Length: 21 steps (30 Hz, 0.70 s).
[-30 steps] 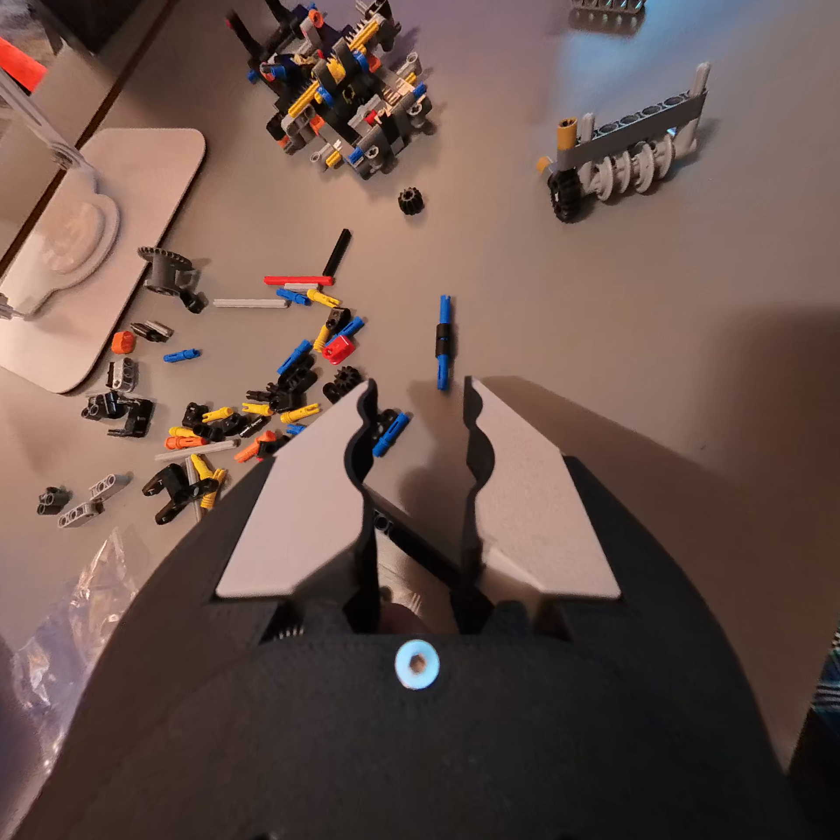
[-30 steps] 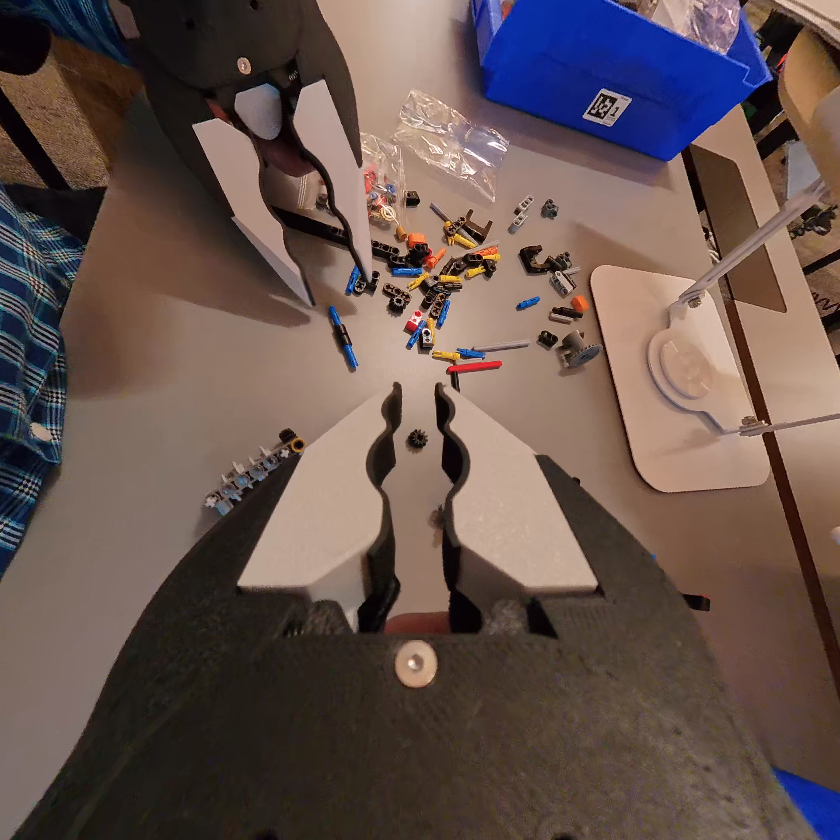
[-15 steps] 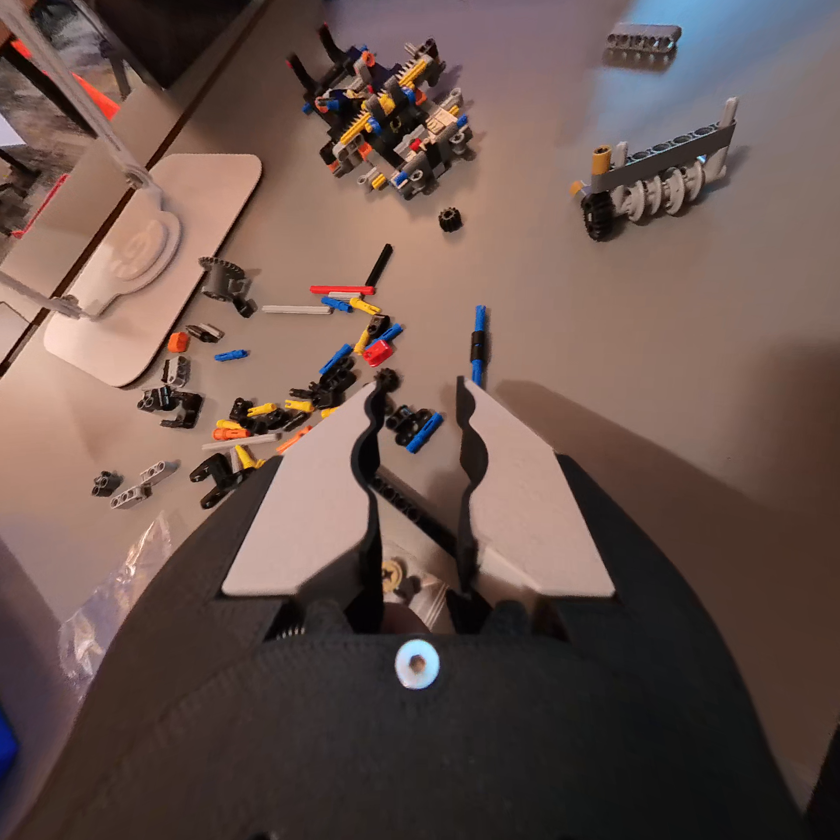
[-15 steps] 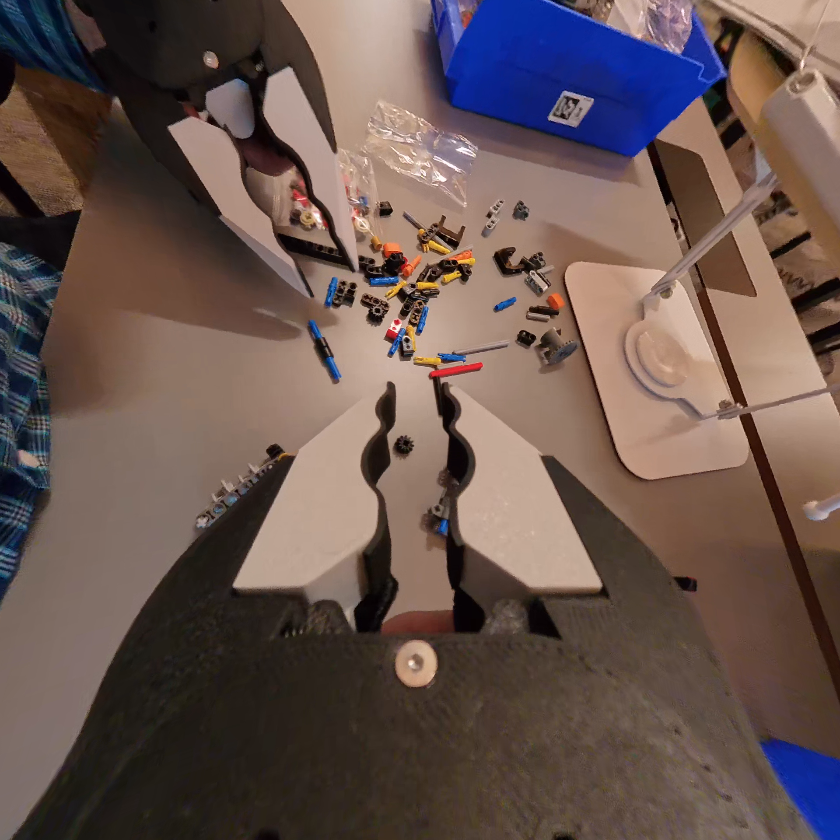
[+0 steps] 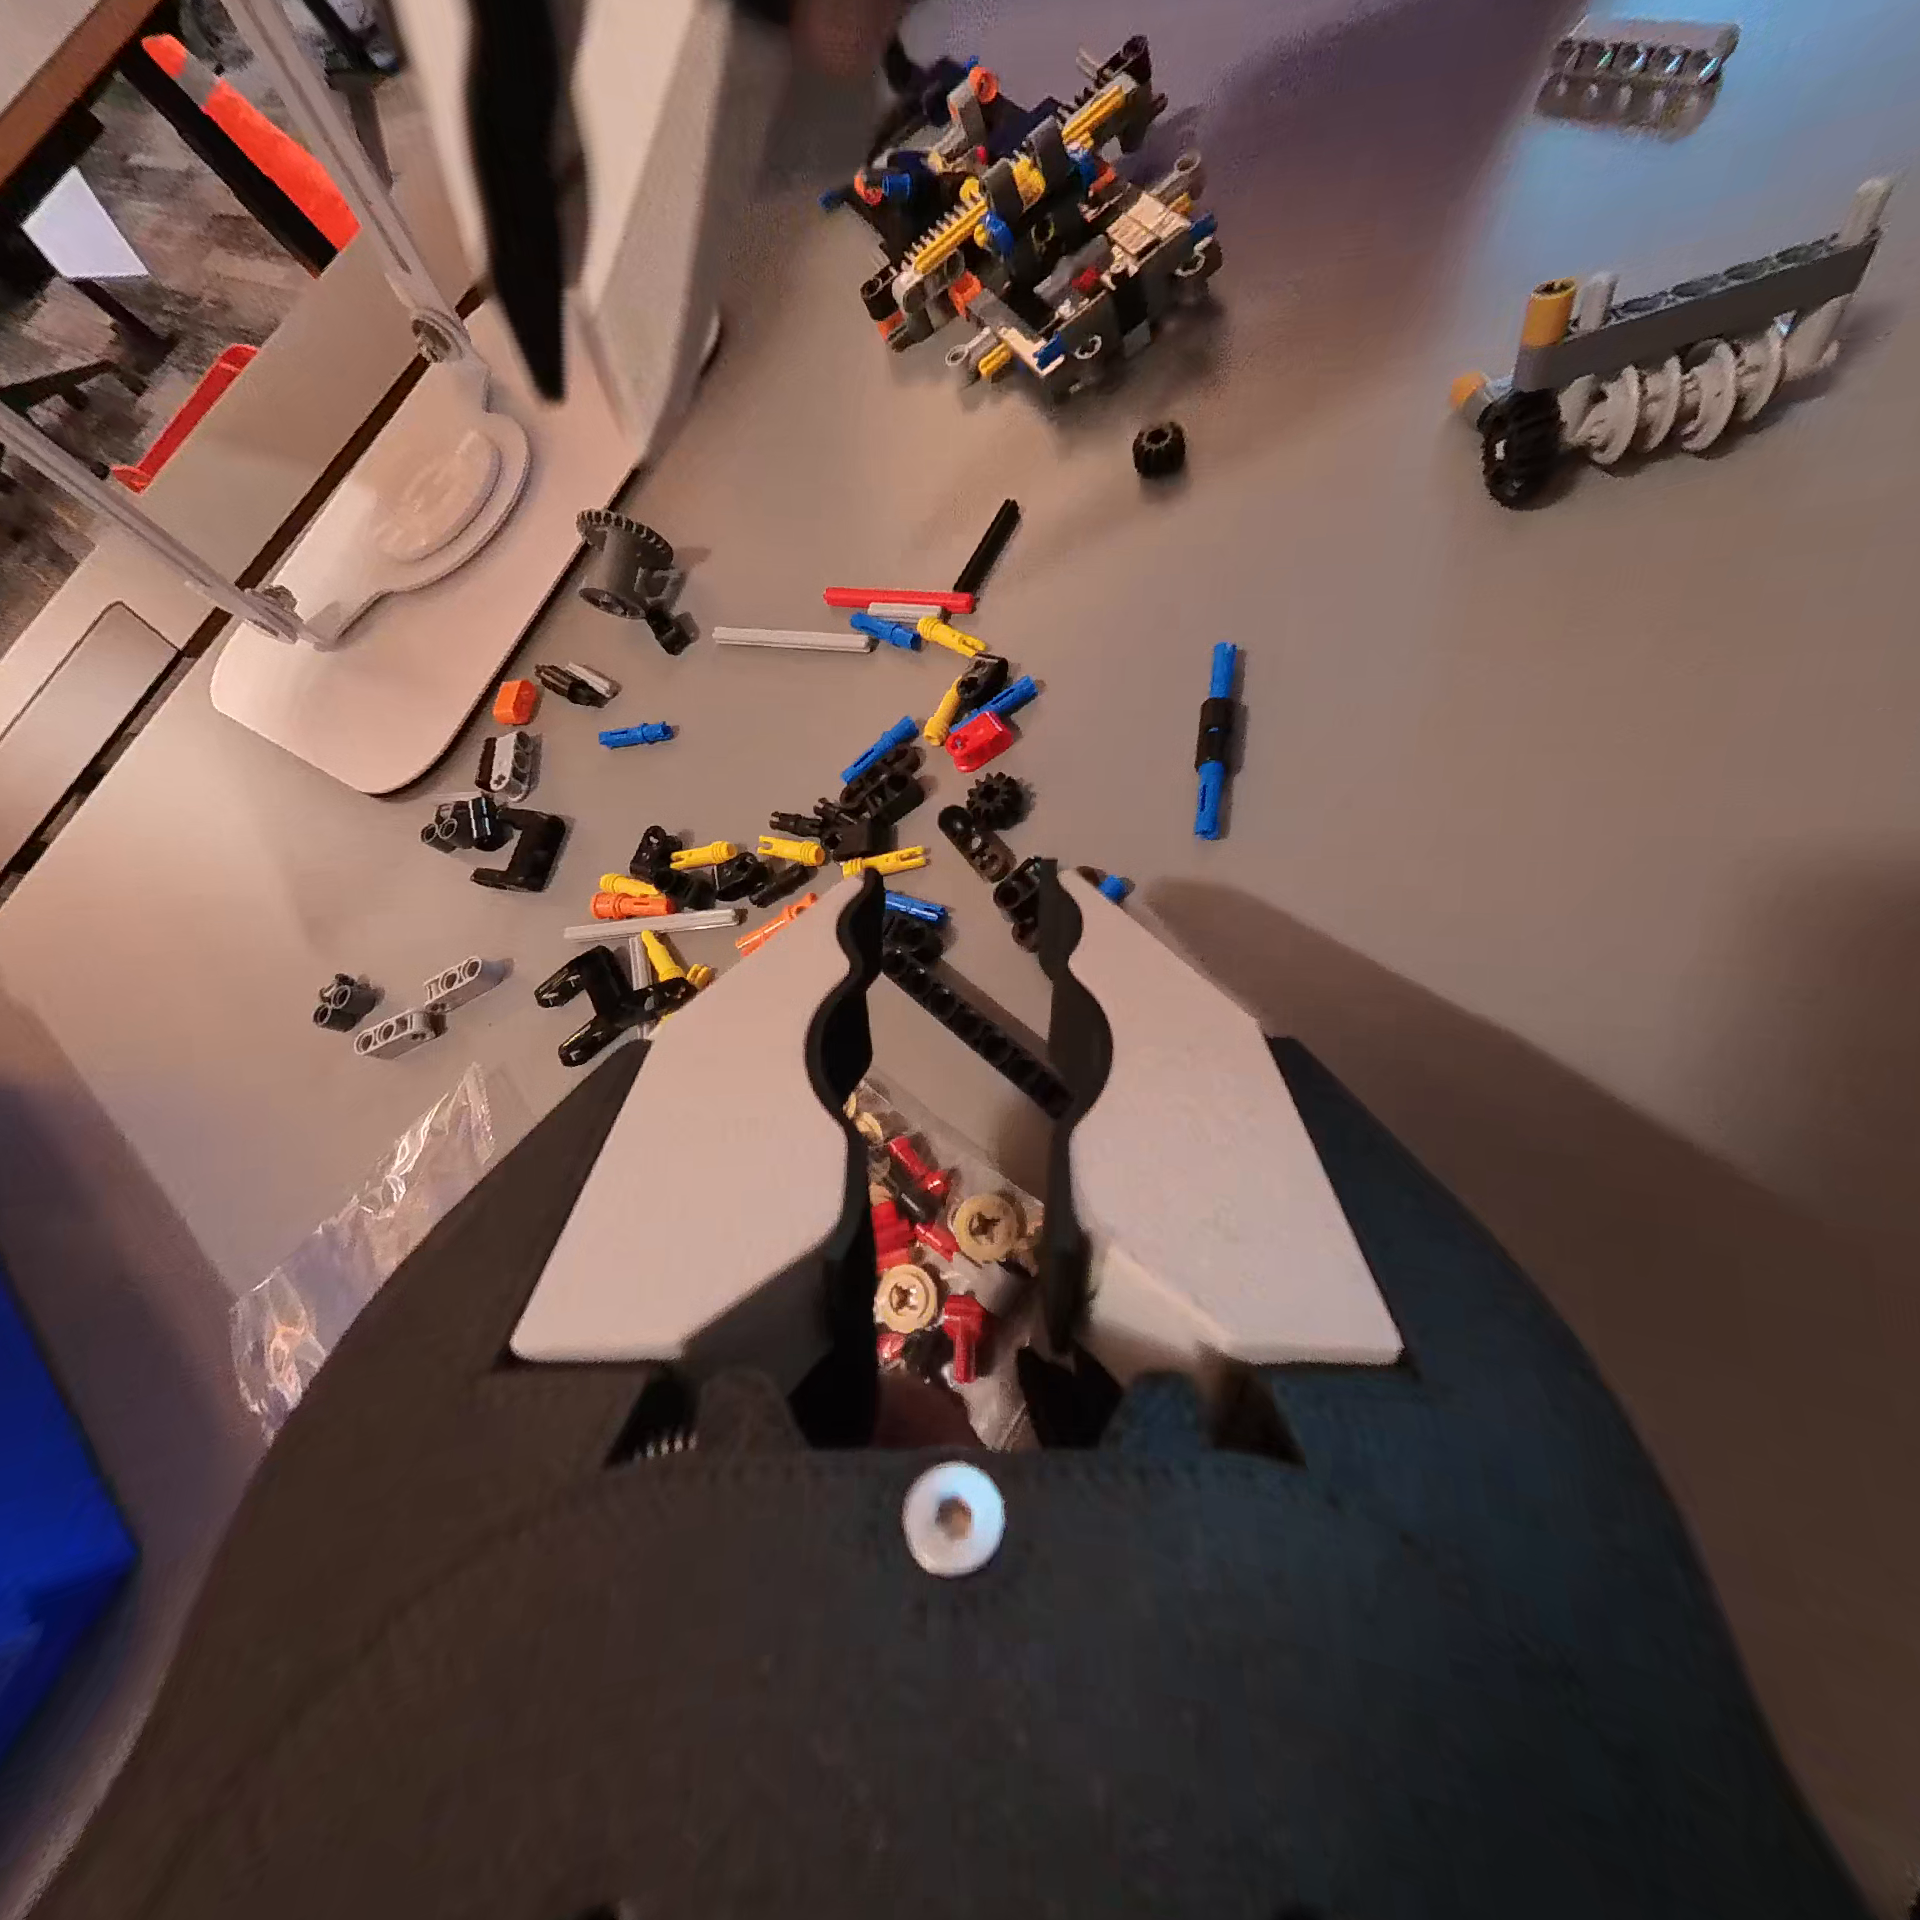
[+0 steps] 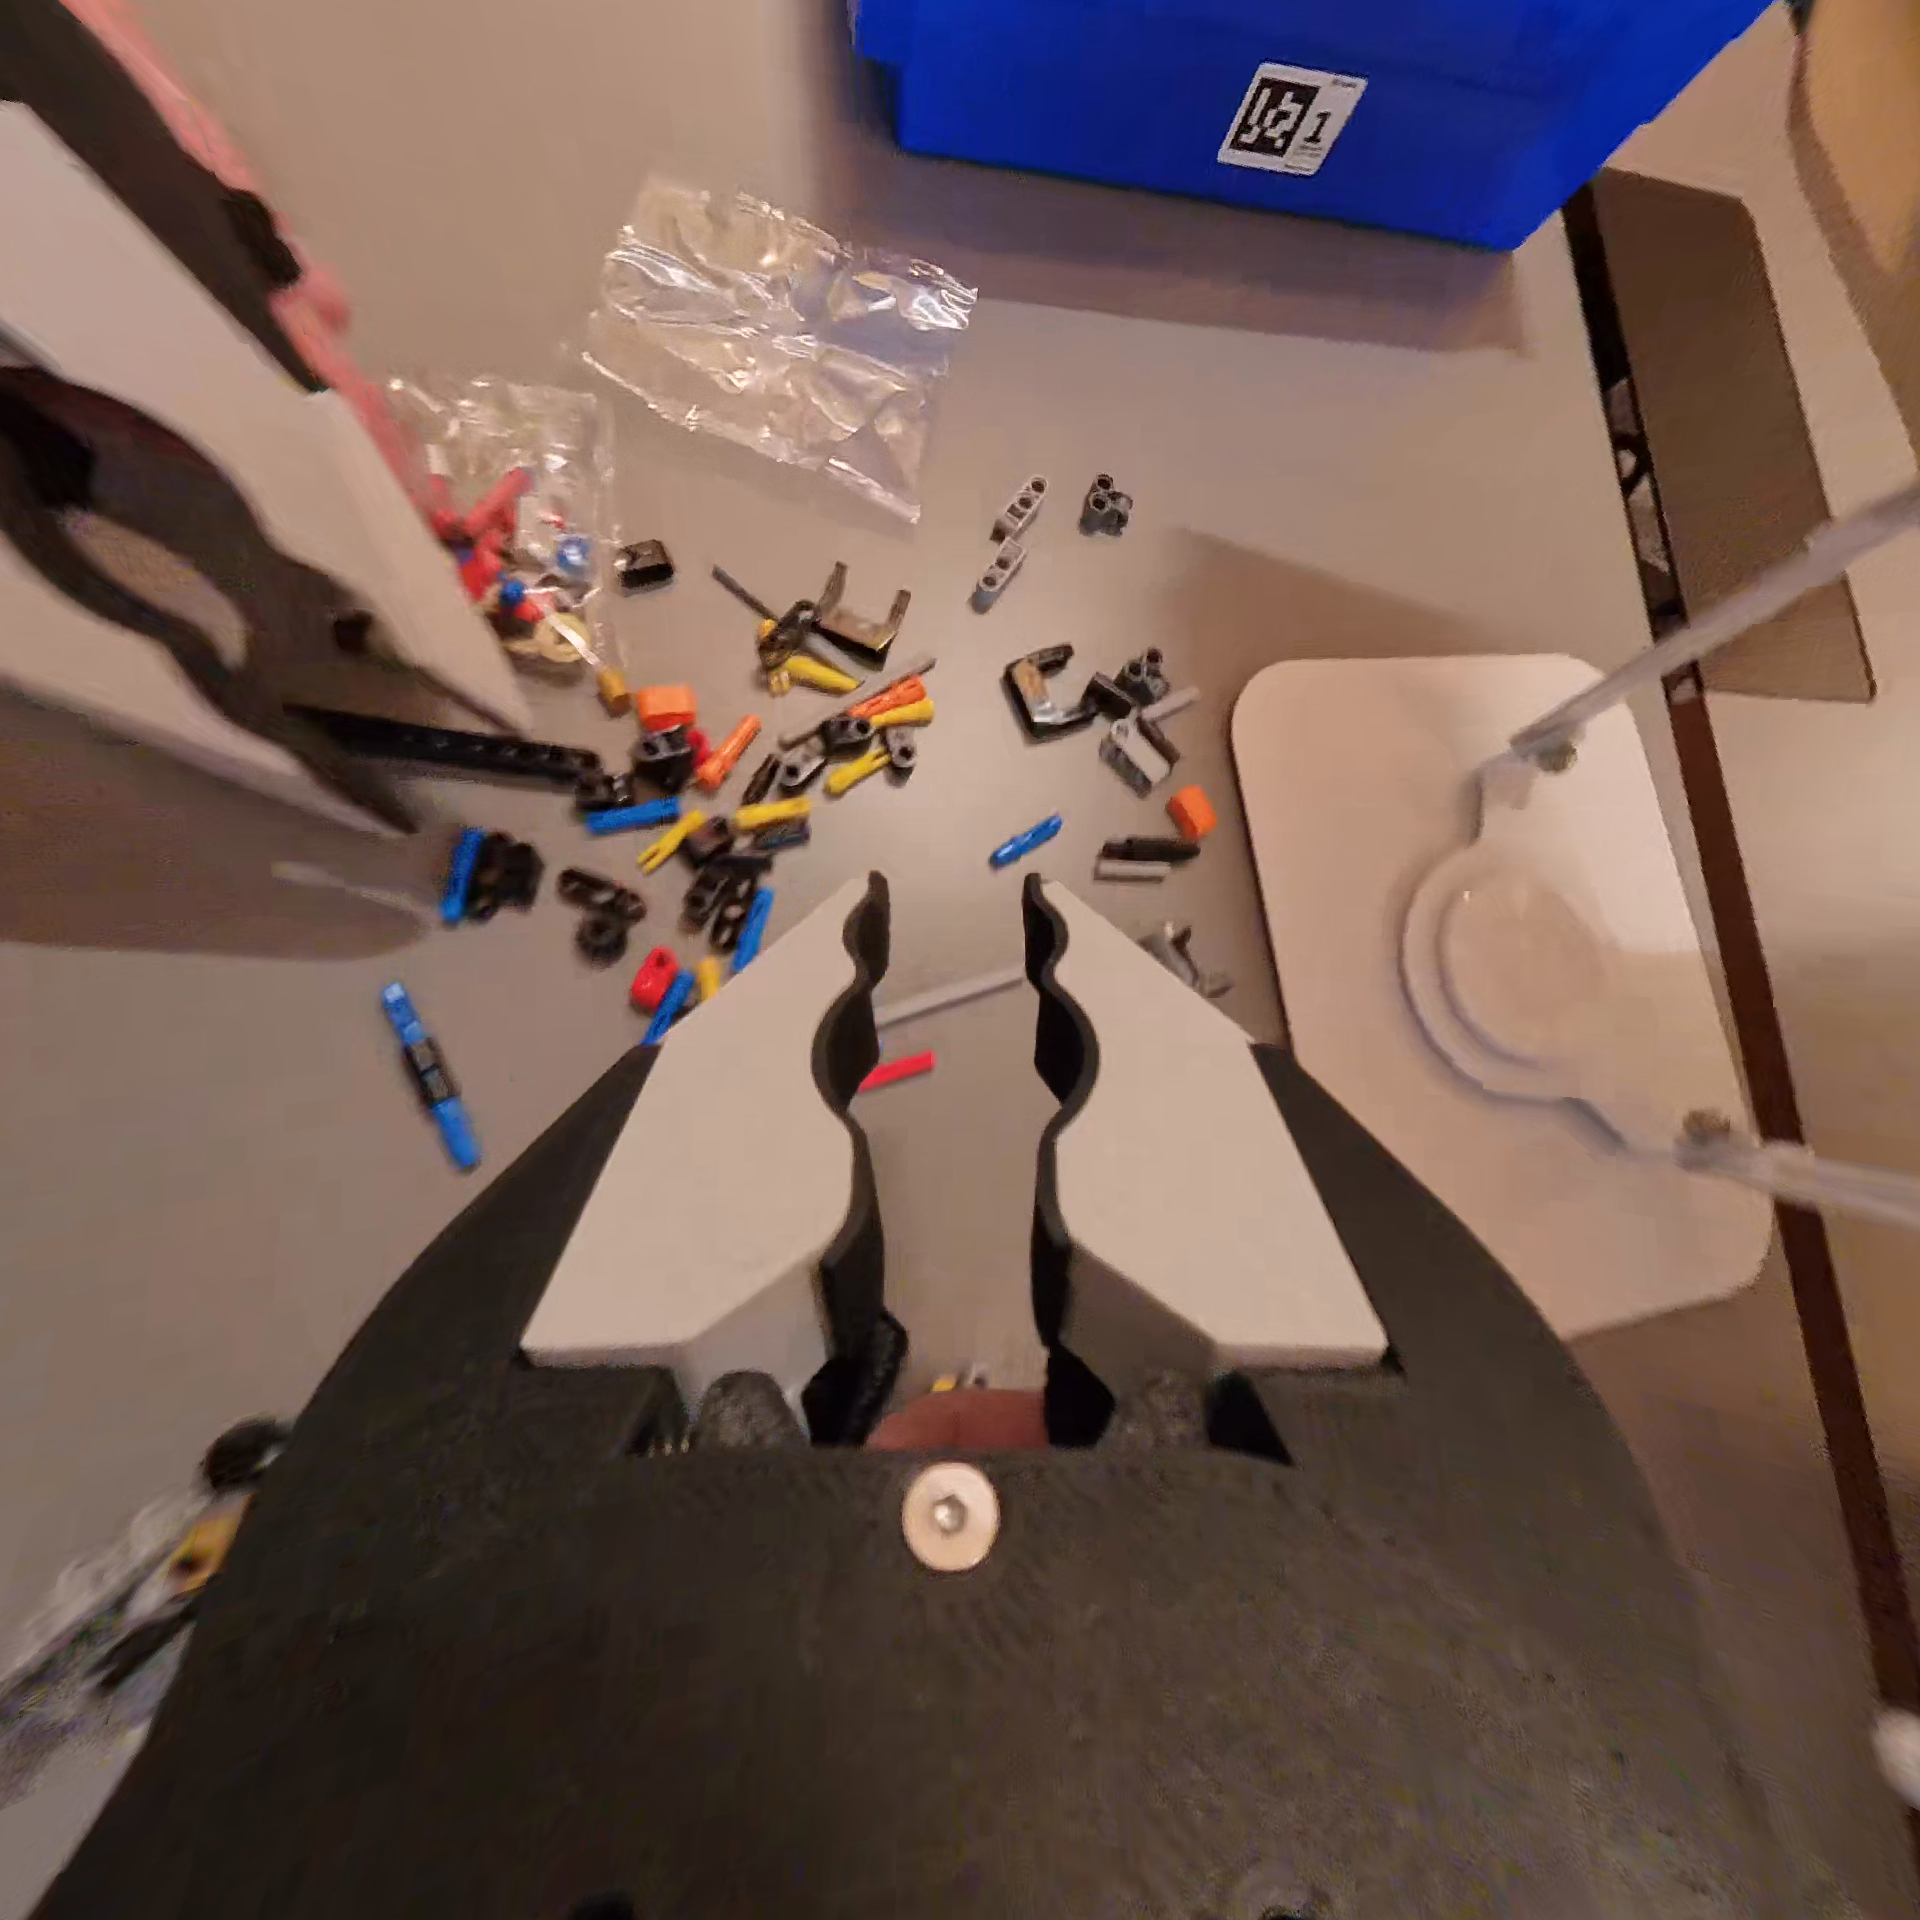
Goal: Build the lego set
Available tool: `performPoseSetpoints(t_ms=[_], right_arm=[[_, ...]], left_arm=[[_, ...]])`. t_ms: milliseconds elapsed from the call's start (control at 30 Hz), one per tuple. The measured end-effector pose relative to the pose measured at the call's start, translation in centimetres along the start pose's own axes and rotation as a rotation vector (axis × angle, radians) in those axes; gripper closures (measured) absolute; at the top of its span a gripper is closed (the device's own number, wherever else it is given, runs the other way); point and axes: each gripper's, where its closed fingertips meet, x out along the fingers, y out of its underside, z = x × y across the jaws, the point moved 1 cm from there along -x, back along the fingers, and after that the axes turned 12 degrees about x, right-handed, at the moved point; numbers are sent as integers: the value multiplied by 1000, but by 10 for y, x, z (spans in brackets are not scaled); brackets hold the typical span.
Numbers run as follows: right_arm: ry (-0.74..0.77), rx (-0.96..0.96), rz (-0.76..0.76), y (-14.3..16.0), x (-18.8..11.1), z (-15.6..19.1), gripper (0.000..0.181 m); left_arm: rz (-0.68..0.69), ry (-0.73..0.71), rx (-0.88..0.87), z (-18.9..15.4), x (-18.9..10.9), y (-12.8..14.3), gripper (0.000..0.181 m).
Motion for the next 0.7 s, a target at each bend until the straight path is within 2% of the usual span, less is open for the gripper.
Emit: performPoseSetpoints(t_ms=[33,200,333,567,633,700], right_arm=[[0,-9,24,-4,13,-6,159],[26,-108,132,-13,67,-35,161],[44,-143,199,-10,89,-52,163],[22,-107,290,11,79,-77,165],[7,-86,298,16,72,-81,173],[-19,-100,276,15,63,-79,172]], left_arm=[[4,0,5,0,0,1,154],[-8,-5,-4,3,-2,2,155],[-4,-9,2,4,-2,6,155],[-26,-4,-17,8,-3,9,155],[-30,-3,-22,10,-3,9,155],[-30,-5,-23,11,-4,9,155]])
